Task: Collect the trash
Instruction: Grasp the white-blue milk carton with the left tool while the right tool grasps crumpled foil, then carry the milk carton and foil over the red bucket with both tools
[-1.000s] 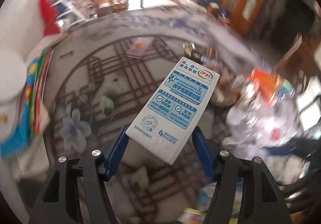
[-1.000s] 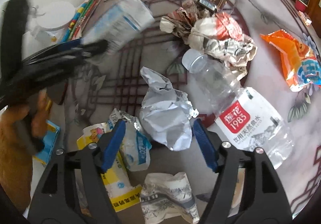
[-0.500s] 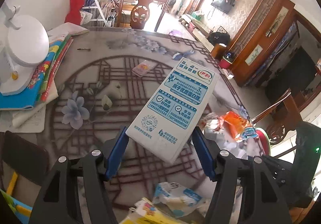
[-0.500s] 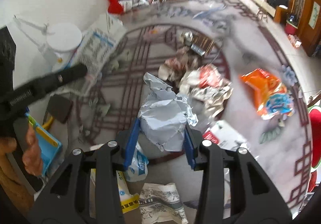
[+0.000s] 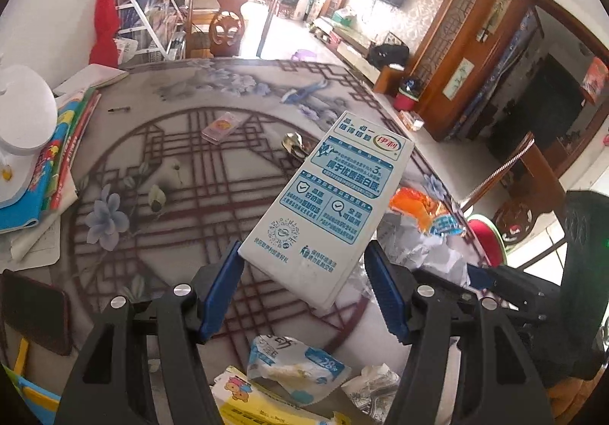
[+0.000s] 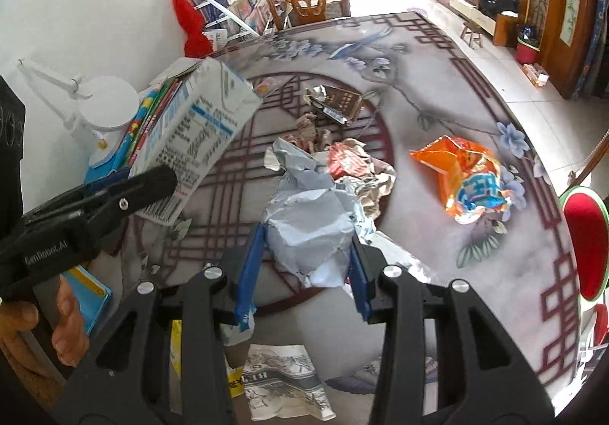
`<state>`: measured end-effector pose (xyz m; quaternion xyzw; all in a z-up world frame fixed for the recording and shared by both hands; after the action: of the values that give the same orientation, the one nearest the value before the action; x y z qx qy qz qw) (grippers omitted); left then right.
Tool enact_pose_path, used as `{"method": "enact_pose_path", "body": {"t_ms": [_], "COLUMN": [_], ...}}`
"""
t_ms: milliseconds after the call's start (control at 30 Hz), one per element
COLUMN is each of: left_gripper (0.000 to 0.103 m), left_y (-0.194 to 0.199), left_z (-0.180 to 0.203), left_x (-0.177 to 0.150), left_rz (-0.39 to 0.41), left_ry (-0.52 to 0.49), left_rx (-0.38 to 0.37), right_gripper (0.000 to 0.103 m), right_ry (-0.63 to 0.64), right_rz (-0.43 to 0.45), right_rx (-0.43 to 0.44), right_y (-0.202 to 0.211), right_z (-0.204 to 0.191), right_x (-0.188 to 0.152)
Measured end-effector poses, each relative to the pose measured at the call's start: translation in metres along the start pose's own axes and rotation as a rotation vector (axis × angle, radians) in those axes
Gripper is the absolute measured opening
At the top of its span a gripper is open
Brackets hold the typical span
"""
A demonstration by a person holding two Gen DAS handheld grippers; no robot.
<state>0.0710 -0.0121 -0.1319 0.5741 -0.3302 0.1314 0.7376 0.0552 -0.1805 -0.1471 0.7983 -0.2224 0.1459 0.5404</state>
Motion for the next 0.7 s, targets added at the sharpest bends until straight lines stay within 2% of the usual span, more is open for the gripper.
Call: {"method": "enact_pose_path", "body": {"t_ms": [400,700], "left_gripper": [0.06,0.06], "left_y": [0.003,-0.004], "left_z": [0.006,-0.015], "left_x": [-0.003,-0.018], "left_rz": [0.008,-0.047], "left_ry": [0.003,0.049], "left_rx": [0.032,0.069], "right_gripper": [0.04,0.04], "right_ry": [-0.003,-0.006], "right_rz": [0.006,0.018], "right_rx": [-0.009,-0.017], "right_y": [0.004,0.01], "right_z": [0.01,0.017], "right_x": [0.0,0.001]}}
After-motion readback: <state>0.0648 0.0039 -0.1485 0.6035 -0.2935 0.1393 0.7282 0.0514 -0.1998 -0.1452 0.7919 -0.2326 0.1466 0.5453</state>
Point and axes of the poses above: each gripper's, at about its wrist camera, not at the fingertips, and y roughly against the way its jaws point, z to its right, x to its top, the point moved 3 cm from there along -y, roughly the way its jaws point, and after that the axes turned 14 degrees about -y, right-handed, at the moved point
